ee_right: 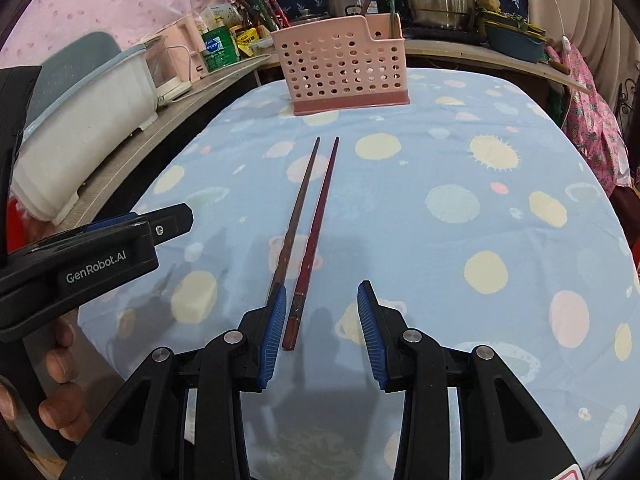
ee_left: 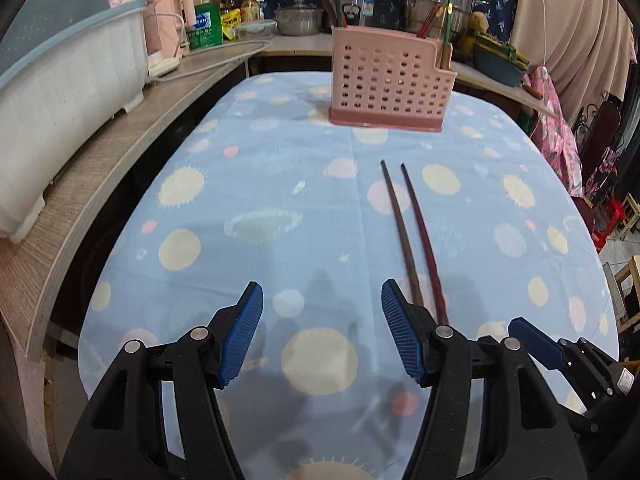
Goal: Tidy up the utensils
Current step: 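Close the left tool on a brown chopstick while the right tool closes on a dark red chopstick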
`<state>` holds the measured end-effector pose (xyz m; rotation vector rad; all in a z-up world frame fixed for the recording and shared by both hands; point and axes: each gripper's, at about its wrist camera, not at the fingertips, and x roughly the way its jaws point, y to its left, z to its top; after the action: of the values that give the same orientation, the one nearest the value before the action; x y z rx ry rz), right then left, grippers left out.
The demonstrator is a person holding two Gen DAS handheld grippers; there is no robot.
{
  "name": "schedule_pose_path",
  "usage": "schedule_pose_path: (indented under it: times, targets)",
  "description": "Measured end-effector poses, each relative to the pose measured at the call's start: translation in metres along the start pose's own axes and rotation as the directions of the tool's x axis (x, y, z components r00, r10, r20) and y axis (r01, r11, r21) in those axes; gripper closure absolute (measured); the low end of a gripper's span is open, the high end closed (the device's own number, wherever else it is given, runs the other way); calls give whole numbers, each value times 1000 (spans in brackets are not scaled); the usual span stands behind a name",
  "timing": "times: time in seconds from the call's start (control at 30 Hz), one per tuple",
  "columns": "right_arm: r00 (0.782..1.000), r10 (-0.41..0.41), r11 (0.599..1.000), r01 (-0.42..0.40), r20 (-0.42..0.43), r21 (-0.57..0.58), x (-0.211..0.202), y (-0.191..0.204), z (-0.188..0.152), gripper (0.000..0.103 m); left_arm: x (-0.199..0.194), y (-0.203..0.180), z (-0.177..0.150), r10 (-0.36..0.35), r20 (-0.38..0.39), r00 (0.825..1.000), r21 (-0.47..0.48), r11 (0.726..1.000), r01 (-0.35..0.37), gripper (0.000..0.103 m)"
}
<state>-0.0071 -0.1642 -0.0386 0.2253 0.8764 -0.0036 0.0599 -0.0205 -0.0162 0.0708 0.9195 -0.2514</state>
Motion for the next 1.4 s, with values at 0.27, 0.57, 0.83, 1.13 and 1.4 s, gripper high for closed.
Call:
schedule_pose_path:
  times: [0.27,0.57,0.83,1.13,1.4]
  targets:
    - [1000,7,1000,-8,-30,-26,14,11,-6,67,7,4,-9,6,-29,1000,-7,1000,-6,38]
    - [998,-19,998,16,-59,-65,28,15,-14,92,10,4,-10,5,-42,999,-3,1000,-5,37]
    - [997,-54,998,53,-48,-28,22,-4,-14,96,13,-11,-14,-17,-56,998,33,999,19,31]
    - [997,-64,995,68,-49,72,8,-38,-22,96,25,-44,-25,-72,-110,991,85,993,81,30]
    - [997,-60,994,64,-48,87,3,-44,-26,96,41,-56,-31,-65,-149,987,107,991,81,37]
